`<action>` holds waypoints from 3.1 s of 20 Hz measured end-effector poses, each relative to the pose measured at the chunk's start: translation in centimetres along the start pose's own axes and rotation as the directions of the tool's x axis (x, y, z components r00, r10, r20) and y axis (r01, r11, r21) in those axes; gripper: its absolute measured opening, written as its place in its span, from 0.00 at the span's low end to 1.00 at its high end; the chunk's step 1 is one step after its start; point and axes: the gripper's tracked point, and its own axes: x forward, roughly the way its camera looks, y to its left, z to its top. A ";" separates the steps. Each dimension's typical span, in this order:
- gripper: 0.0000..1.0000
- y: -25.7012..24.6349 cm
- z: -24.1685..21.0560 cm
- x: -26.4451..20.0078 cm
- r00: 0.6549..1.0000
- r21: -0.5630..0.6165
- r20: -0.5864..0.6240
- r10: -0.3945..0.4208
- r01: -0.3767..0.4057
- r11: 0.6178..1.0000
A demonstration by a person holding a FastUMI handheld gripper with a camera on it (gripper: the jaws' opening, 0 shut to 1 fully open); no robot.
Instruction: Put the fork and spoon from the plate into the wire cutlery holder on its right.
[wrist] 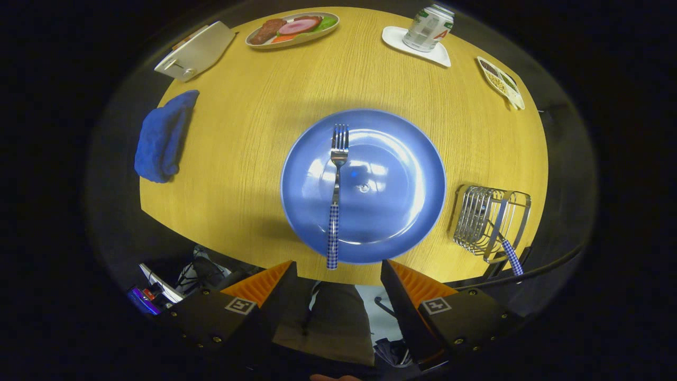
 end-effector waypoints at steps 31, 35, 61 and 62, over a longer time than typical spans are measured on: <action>0.07 -2.9 -2.9 -1.0 0.999 -0.045 -0.046 0.013 -0.015 0.999; 0.07 -4.3 -5.5 -3.3 0.998 -0.047 -0.060 0.009 -0.011 0.999; 0.07 -22.9 -11.3 -11.3 0.879 -0.330 -0.348 -0.327 0.211 0.920; 0.07 -23.1 -10.9 -11.1 0.872 -0.343 -0.356 -0.337 0.213 0.915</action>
